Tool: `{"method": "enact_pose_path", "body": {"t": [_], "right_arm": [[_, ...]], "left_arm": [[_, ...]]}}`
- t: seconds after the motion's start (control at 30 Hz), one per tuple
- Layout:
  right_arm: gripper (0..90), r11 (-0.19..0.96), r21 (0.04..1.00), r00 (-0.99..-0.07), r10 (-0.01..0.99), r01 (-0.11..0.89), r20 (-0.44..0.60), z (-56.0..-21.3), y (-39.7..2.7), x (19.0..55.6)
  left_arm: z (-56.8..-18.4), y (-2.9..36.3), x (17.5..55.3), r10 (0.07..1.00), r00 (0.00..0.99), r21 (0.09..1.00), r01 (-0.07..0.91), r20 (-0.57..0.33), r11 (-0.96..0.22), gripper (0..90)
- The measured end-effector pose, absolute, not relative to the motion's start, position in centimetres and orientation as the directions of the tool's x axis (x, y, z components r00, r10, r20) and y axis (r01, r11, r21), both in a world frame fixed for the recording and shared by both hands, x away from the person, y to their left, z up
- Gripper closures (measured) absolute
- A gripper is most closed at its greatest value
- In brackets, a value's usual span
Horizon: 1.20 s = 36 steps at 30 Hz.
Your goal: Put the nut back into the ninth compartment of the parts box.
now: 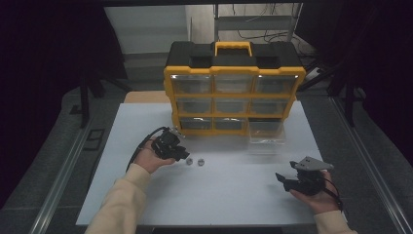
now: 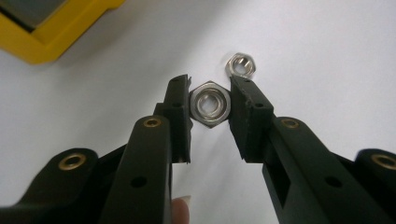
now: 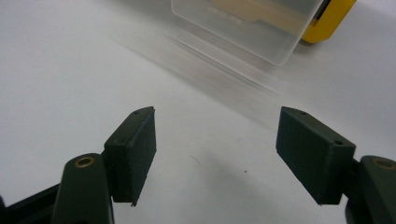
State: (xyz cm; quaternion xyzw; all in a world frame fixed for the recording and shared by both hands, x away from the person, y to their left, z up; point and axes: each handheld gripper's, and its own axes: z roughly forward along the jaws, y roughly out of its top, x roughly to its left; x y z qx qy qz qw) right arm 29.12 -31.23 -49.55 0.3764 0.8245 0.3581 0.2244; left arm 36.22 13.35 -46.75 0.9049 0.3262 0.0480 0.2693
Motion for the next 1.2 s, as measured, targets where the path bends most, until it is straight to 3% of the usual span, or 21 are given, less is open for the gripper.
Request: {"method": "enact_pose_path", "body": {"t": [1.2], "right_arm": [[29.6, 0.454, 0.762, -0.614, 0.783, 0.461, -0.095, -49.5, -31.3, 29.1]], "left_arm": [[-44.0, 8.0, 36.9, 0.545, 0.835, 0.549, 0.492, -0.078, -0.676, 69.9]]}}
